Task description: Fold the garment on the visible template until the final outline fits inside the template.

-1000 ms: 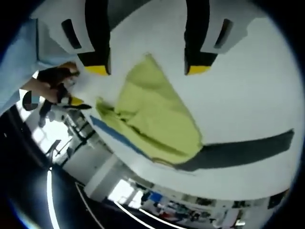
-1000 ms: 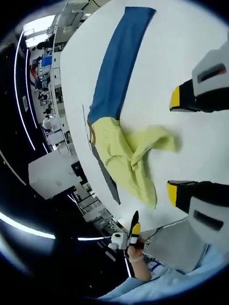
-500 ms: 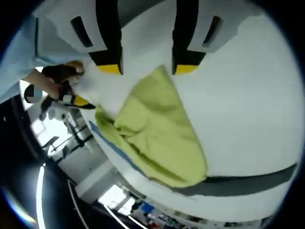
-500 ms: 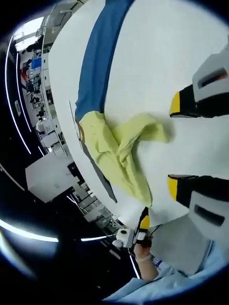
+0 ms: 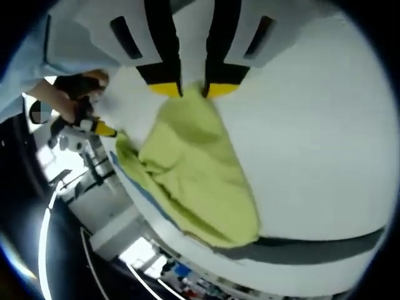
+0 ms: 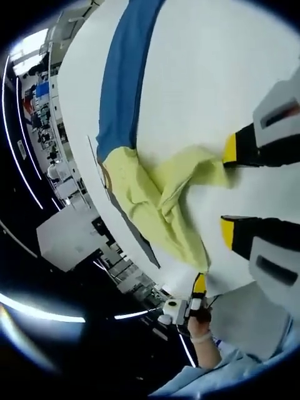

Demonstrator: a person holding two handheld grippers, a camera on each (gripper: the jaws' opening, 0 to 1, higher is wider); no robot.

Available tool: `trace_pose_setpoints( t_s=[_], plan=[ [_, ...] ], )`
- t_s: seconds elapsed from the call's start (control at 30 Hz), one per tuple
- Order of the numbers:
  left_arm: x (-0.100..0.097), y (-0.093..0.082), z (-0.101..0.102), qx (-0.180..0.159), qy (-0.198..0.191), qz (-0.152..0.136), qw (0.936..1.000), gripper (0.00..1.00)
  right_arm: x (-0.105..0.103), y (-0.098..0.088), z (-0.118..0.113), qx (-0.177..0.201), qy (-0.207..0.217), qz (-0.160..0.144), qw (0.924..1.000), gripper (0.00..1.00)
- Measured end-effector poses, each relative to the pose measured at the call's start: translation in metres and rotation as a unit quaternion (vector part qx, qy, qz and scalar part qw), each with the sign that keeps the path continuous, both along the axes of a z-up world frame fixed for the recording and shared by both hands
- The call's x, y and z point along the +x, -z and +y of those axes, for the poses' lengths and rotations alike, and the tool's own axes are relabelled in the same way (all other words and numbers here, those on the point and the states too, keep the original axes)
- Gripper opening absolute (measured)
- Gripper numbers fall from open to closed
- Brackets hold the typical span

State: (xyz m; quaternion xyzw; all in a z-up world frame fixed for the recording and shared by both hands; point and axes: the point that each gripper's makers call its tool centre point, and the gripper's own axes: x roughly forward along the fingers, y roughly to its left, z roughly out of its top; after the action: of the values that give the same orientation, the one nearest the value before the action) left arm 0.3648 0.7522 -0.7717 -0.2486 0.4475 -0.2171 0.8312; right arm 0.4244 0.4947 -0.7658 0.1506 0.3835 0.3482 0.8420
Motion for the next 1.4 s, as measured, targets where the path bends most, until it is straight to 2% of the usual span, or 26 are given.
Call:
trace_pose_setpoints(
  t_s=[0.17, 0.27, 0.37, 0.6, 0.67, 0.77, 1.07, 1.3, 1.4],
  plan=[
    [0.001, 0.002, 0.001, -0.003, -0.005, 0.004, 1.0000, 0.03, 0.005, 0.004, -0.006, 0.001, 0.035, 0.025, 0.9991, 0.13],
    [0.002, 0.003, 0.002, -0.007, -0.010, 0.009, 0.9999, 0.01, 0.007, 0.005, -0.009, 0.012, 0.049, 0.032, 0.9982, 0.08],
    [0.001, 0.003, 0.001, -0.010, -0.012, 0.012, 0.9998, 0.00, 0.004, 0.004, -0.008, 0.006, 0.053, 0.037, 0.9979, 0.03],
    [-0.001, 0.003, 0.002, -0.015, -0.014, 0.024, 0.9995, 0.00, 0.001, 0.005, -0.011, 0.003, 0.057, 0.038, 0.9976, 0.00],
    [-0.002, -0.001, 0.001, -0.029, -0.017, 0.034, 0.9989, 0.00, 0.001, 0.003, -0.012, 0.007, 0.058, 0.041, 0.9974, 0.00],
    [-0.004, -0.005, 0.007, -0.027, -0.017, 0.034, 0.9989, 0.00, 0.000, 0.000, -0.013, 0.007, 0.055, 0.042, 0.9976, 0.00],
    [-0.010, -0.015, 0.048, 0.012, -0.019, 0.040, 0.9989, 0.00, -0.017, -0.018, -0.015, 0.021, 0.005, 0.062, 0.9978, 0.00],
    [-0.018, -0.012, 0.078, 0.031, -0.022, 0.063, 0.9973, 0.00, -0.047, -0.028, -0.009, 0.052, -0.048, 0.122, 0.9900, 0.00],
    [-0.023, -0.010, 0.086, 0.035, -0.018, 0.074, 0.9965, 0.00, -0.055, -0.027, -0.007, 0.053, -0.060, 0.132, 0.9880, 0.00]
  ],
)
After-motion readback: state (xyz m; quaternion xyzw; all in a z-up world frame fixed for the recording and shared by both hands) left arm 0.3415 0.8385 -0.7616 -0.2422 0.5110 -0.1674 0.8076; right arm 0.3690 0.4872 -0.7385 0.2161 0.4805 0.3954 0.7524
